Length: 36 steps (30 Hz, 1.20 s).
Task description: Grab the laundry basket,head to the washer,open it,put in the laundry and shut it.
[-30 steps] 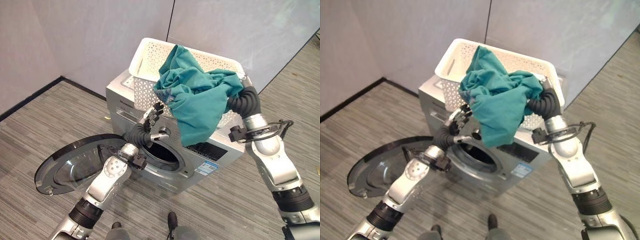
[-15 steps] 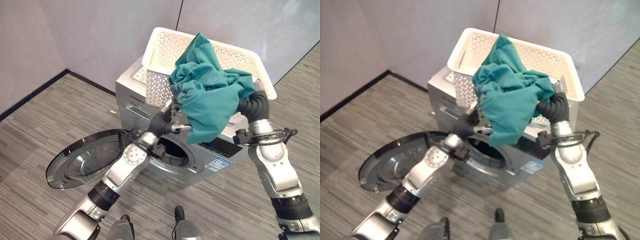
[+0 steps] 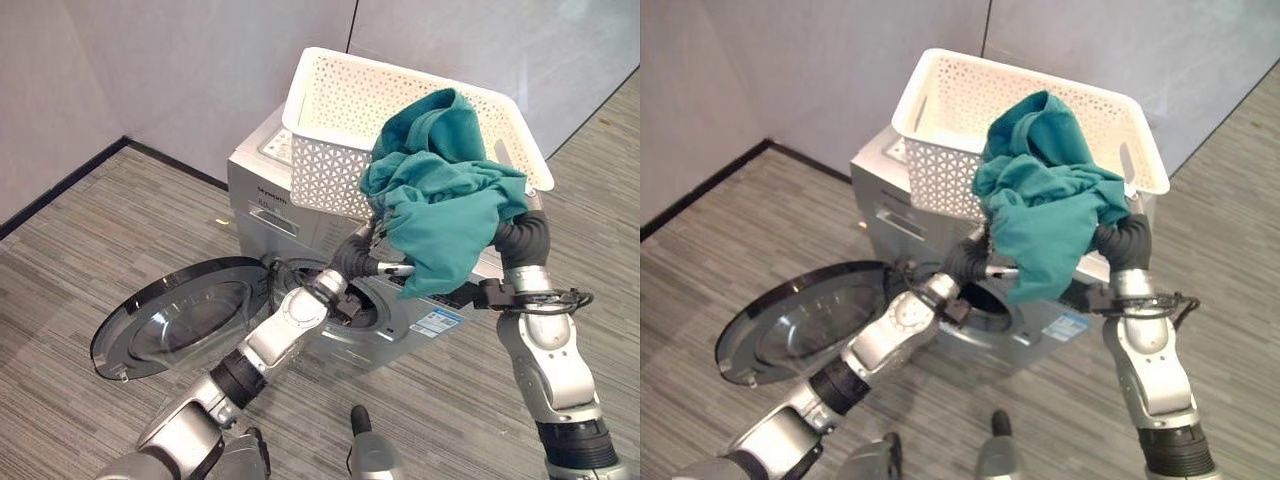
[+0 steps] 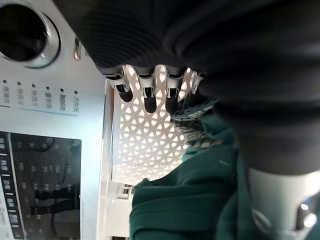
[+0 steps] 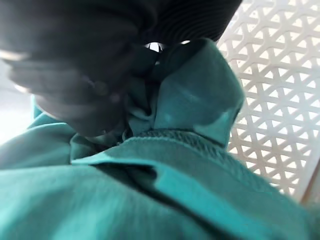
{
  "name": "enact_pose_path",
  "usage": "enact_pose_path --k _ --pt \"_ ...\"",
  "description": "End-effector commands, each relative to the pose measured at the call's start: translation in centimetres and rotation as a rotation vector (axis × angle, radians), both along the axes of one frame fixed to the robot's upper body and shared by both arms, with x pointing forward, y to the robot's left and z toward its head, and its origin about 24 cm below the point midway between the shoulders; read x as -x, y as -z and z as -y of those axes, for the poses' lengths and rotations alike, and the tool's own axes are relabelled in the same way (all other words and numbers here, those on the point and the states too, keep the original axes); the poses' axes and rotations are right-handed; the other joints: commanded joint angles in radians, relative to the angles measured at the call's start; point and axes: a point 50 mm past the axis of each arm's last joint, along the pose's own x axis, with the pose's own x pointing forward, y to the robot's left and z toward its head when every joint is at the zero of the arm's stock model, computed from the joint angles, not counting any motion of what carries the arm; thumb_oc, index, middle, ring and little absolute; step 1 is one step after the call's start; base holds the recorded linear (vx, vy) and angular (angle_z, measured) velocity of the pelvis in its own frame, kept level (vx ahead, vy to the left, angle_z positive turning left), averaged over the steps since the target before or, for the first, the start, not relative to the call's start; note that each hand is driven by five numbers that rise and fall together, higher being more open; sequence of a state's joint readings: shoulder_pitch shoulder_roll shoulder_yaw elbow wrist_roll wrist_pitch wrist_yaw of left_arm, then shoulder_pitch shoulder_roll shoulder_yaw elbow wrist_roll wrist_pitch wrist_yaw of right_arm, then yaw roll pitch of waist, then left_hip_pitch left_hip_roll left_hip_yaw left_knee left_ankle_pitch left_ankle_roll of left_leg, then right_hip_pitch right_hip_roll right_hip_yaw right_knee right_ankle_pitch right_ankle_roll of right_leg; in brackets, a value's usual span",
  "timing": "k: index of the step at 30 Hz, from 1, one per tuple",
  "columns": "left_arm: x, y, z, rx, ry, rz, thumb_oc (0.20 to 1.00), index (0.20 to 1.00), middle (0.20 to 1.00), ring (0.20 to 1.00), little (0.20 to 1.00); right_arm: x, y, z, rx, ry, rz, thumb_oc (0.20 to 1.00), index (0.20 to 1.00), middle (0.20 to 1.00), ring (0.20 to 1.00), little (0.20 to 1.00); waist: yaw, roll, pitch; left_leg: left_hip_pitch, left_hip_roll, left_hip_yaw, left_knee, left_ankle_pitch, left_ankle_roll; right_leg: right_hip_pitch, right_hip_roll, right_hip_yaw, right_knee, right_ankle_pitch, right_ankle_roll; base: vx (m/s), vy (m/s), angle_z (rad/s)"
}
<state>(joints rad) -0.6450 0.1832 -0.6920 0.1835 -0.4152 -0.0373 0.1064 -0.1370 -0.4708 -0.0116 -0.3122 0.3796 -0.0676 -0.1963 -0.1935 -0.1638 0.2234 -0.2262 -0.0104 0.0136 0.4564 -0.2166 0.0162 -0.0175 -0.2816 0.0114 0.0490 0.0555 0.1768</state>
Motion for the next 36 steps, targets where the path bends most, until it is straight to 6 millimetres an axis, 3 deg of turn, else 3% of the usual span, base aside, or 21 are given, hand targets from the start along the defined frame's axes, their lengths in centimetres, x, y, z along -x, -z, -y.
enact_pose_path --k 1,8,9,10,11,12,13,16,19,22,24,26,36 --pt "0.7 -2.8 1.9 0.028 0.046 0.147 1.0 1.0 1.0 1.0 1.0 1.0 -2.4 -1.1 -0.028 -0.091 0.157 0.2 0.2 0.2 0.2 0.2 0.02 0.006 -0.075 0.178 0.028 0.048 -0.19 -0.067 0.043 -0.08 0.0 0.019 -0.039 0.102 0.044 0.0 0.0 0.0" --pt "0.6 -1.3 -0.7 -0.029 -0.001 0.144 1.0 1.0 1.0 1.0 1.0 1.3 -1.8 -4.5 0.019 -0.318 0.114 0.2 0.2 0.2 0.2 0.2 0.042 -0.027 -0.045 0.191 0.023 0.07 -0.237 -0.035 0.059 -0.13 0.012 0.032 -0.007 0.162 0.05 -0.07 0.028 -0.07" --pt "0.6 -0.9 -1.6 -0.033 -0.023 0.139 1.0 1.0 1.0 1.0 1.0 1.3 -1.8 -5.2 0.03 -0.354 0.108 0.2 0.2 0.2 0.2 0.2 0.055 -0.029 -0.031 0.188 0.031 0.082 -0.239 -0.024 0.063 -0.143 0.027 0.011 0.024 0.15 0.045 -0.22 0.058 -0.43" --pt "0.7 -0.5 -3.0 -0.042 -0.051 0.129 1.0 1.0 1.0 1.0 1.0 1.3 -1.6 -5.9 0.041 -0.404 0.096 0.2 0.2 0.2 0.2 0.2 0.083 -0.016 -0.011 0.184 0.053 0.106 -0.249 -0.008 0.063 -0.13 0.046 -0.072 0.096 0.082 0.023 -0.19 0.048 -0.43" --pt "0.6 -0.5 -3.0 -0.043 -0.052 0.13 1.0 1.0 1.0 1.0 1.0 1.3 -1.7 -5.9 0.04 -0.405 0.097 0.2 0.2 0.2 0.2 0.2 0.081 -0.019 -0.013 0.182 0.051 0.106 -0.252 -0.002 0.063 -0.133 0.043 -0.072 0.095 0.084 0.022 -0.2 0.094 -0.47" --pt "0.8 -0.2 -3.7 -0.031 -0.066 0.111 1.0 1.0 1.0 1.0 1.0 1.3 -1.3 -6.4 0.039 -0.447 0.074 0.2 0.2 0.2 0.2 0.2 0.099 -0.002 -0.011 0.175 0.063 0.112 -0.273 0.023 0.062 -0.12 0.069 -0.12 0.19 0.017 0.007 -0.1 0.05 -0.38" --pt "0.8 -0.2 -3.7 -0.031 -0.066 0.112 1.0 1.0 1.0 1.0 1.0 1.3 -1.3 -6.4 0.038 -0.447 0.074 0.2 0.2 0.2 0.2 0.2 0.098 -0.004 -0.014 0.172 0.061 0.112 -0.276 0.029 0.062 -0.124 0.068 -0.12 0.189 0.019 0.006 -0.14 0.08 -0.35" --pt "1.0 -0.2 -5.3 0.001 -0.103 0.095 1.0 1.0 1.0 1.0 1.0 1.5 -0.6 -7.0 0.033 -0.506 0.035 0.2 0.2 0.2 0.2 0.2 0.134 0.016 -0.036 0.151 0.077 0.117 -0.31 0.064 0.053 -0.077 0.092 -0.181 0.312 -0.088 -0.013 -0.09 0.018 -0.09" --pt "1.0 -0.5 -6.0 0.025 -0.126 0.096 1.0 1.0 1.0 1.0 1.0 1.6 -0.1 -7.1 0.034 -0.527 0.014 0.2 0.2 0.2 0.2 0.2 0.152 0.015 -0.072 0.127 0.073 0.122 -0.316 0.077 0.05 -0.028 0.106 -0.203 0.334 -0.09 -0.018 -0.04 -0.028 0.02" --pt "1.1 -0.8 -6.5 0.039 -0.148 0.108 1.0 1.0 1.0 1.0 1.0 1.6 0.2 -7.0 0.049 -0.525 -0.004 0.2 0.2 0.2 0.2 0.2 0.166 0.004 -0.094 0.108 0.062 0.132 -0.309 0.082 0.048 0.013 0.114 -0.215 0.312 -0.069 -0.011 -0.04 -0.027 -0.1" --pt "1.2 -1.3 -8.2 0.054 -0.203 0.135 1.0 1.0 1.0 1.0 1.0 1.5 0.1 -6.7 0.06 -0.513 0.001 0.2 0.2 0.2 0.2 0.2 0.212 -0.025 -0.125 0.084 0.044 0.176 -0.309 0.091 0.044 0.086 0.109 -0.256 0.193 -0.072 -0.014 -0.09 -0.042 -0.23" --pt "1.4 -1.2 -8.5 0.059 -0.213 0.133 1.0 1.0 1.0 1.0 1.0 1.6 0.1 -6.5 0.067 -0.507 -0.002 0.2 0.2 0.2 0.2 0.2 0.22 -0.03 -0.139 0.085 0.042 0.185 -0.312 0.092 0.041 0.099 0.11 -0.257 0.159 -0.073 -0.016 -0.01 -0.027 -0.51" --pt "1.8 -0.8 -8.8 0.085 -0.222 0.138 1.0 1.0 1.0 1.0 1.0 2.0 0.3 -5.6 0.085 -0.5 -0.011 0.2 0.2 0.2 0.2 0.2 0.194 -0.013 -0.179 0.083 0.046 0.184 -0.353 0.133 0.002 0.141 0.145 -0.261 0.014 -0.119 -0.041 -0.01 -0.021 0.01"
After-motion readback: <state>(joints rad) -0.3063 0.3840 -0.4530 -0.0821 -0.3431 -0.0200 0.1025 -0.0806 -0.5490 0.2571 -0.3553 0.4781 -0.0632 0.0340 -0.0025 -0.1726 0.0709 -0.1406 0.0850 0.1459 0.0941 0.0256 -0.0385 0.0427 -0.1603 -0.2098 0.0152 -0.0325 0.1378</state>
